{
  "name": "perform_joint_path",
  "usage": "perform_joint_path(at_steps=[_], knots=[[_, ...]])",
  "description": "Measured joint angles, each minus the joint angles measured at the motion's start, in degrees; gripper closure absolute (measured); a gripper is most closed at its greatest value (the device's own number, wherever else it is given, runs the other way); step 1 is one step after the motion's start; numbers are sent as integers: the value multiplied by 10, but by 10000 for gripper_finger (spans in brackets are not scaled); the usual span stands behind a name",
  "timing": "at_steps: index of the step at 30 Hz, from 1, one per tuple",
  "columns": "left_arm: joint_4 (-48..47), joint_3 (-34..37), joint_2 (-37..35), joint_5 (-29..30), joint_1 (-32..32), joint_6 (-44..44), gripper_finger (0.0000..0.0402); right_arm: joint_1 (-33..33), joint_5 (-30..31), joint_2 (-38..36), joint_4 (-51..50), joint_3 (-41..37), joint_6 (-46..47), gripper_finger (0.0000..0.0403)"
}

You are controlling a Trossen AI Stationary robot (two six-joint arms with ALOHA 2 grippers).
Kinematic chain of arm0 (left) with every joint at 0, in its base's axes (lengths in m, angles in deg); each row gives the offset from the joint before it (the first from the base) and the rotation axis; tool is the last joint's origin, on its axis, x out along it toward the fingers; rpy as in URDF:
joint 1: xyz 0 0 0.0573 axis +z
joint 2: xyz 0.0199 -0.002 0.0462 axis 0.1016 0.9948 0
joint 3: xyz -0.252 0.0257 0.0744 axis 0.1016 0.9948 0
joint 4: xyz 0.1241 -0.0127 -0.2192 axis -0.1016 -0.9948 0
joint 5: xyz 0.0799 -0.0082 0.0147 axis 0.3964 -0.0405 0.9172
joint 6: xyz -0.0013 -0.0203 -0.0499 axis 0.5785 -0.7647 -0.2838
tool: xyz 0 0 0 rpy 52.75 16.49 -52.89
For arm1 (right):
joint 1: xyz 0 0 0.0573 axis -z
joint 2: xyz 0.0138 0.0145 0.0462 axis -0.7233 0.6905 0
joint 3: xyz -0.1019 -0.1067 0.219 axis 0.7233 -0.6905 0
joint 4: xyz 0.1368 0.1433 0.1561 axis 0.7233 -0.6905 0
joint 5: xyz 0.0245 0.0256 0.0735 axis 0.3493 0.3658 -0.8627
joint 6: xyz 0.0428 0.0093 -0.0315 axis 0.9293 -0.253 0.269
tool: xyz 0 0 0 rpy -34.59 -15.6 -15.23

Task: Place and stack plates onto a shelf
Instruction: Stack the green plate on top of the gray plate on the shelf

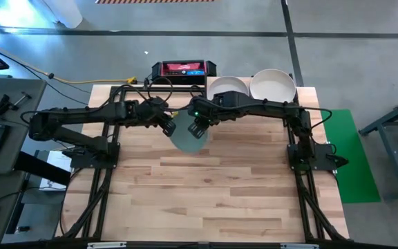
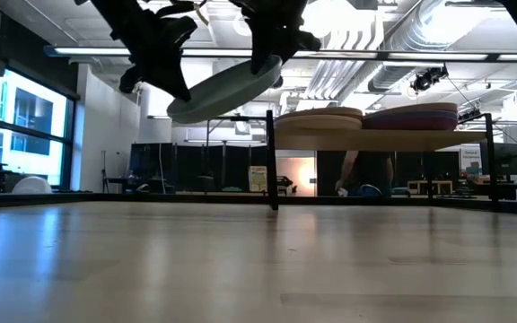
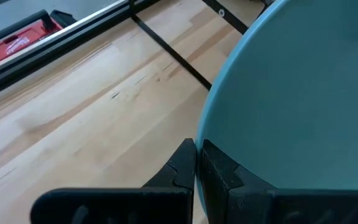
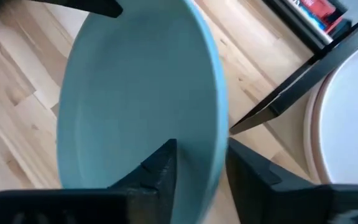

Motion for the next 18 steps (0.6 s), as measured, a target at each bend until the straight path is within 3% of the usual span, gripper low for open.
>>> perform_joint_path(at_steps=[7, 18], knots=[[2, 0, 0, 1, 0, 4, 402, 6, -16, 0, -2, 0, 32, 386], [4, 0, 0, 2, 0, 11, 388, 10, -33, 0, -7, 0, 60, 396]])
